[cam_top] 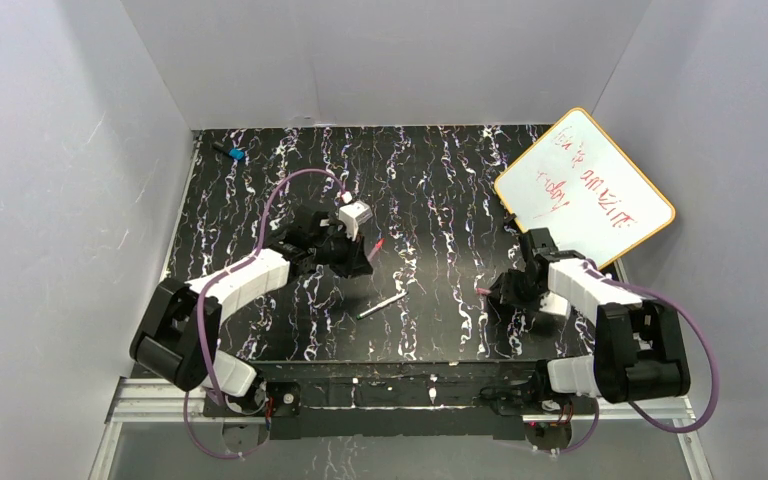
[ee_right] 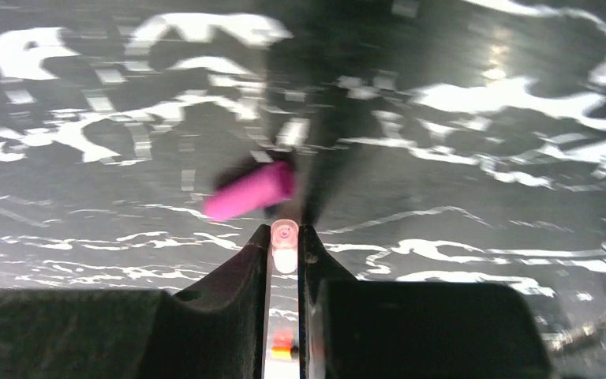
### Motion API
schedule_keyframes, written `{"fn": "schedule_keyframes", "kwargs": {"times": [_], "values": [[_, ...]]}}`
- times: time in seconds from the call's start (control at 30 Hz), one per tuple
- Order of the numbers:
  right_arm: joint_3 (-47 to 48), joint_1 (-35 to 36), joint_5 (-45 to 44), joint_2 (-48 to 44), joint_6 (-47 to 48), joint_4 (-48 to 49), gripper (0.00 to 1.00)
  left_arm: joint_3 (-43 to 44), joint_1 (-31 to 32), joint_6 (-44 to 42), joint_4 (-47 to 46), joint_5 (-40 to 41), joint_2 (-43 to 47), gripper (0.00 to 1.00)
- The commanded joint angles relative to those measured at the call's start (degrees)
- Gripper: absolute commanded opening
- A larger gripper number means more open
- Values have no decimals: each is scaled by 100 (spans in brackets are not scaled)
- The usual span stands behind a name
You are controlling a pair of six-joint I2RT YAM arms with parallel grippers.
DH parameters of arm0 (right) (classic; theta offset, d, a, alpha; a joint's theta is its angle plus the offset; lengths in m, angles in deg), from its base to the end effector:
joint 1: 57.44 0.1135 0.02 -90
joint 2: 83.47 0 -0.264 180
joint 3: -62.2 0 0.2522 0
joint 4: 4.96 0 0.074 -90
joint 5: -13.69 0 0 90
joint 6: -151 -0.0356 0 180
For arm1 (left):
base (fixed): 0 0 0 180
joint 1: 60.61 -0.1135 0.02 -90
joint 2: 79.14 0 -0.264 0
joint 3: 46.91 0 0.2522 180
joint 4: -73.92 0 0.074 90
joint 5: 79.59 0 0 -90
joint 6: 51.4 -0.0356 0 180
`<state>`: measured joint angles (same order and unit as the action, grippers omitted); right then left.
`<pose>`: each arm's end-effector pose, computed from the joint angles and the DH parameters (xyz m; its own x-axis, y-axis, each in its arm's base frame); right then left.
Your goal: Insert the pens into the pen caps
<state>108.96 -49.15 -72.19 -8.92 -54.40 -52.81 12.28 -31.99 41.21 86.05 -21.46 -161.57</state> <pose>0.1975 0.0314 0.1443 0.2654 0.9492 0.1693 0.9352 -0.2961 0.1942 0.2561 -0.1611 0.2153 -0.5433 0.2524 -0.8007 0.7608 0.5513 -0.3424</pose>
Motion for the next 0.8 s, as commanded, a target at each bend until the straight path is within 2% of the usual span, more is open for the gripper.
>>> {"fn": "schedule_keyframes", "kwargs": {"times": [0.0, 0.13, 0.27, 0.3, 0.43, 0.53, 0.63, 0.77], "values": [[764, -14, -1173, 184, 1574, 255, 1, -64, 12, -235, 104, 43, 393, 0], [1248, 62, -715, 163, 3236, 1252, 1, -70, 12, -235, 43, 21, 501, 0], [951, 276, 370, -19, 4216, 3776, 1, -90, 12, -235, -26, -94, 606, 0], [1024, 363, 604, 25, 4449, 4124, 1, -99, 12, -239, -61, -141, 636, 0], [1839, 1129, 839, 389, 6141, 4488, 1, -274, 12, -140, -576, -464, 799, 0], [1926, 1512, 1138, 377, 7385, 5237, 1, -617, 12, 334, -1385, -822, 991, 0], [2029, 1590, 1917, 362, 7816, 5601, 1, -778, 12, 575, -1776, -952, 1075, 0], [1958, 1774, 2256, 139, 7946, 5917, 1, -740, 12, 558, -1726, -967, 1023, 0]]}}
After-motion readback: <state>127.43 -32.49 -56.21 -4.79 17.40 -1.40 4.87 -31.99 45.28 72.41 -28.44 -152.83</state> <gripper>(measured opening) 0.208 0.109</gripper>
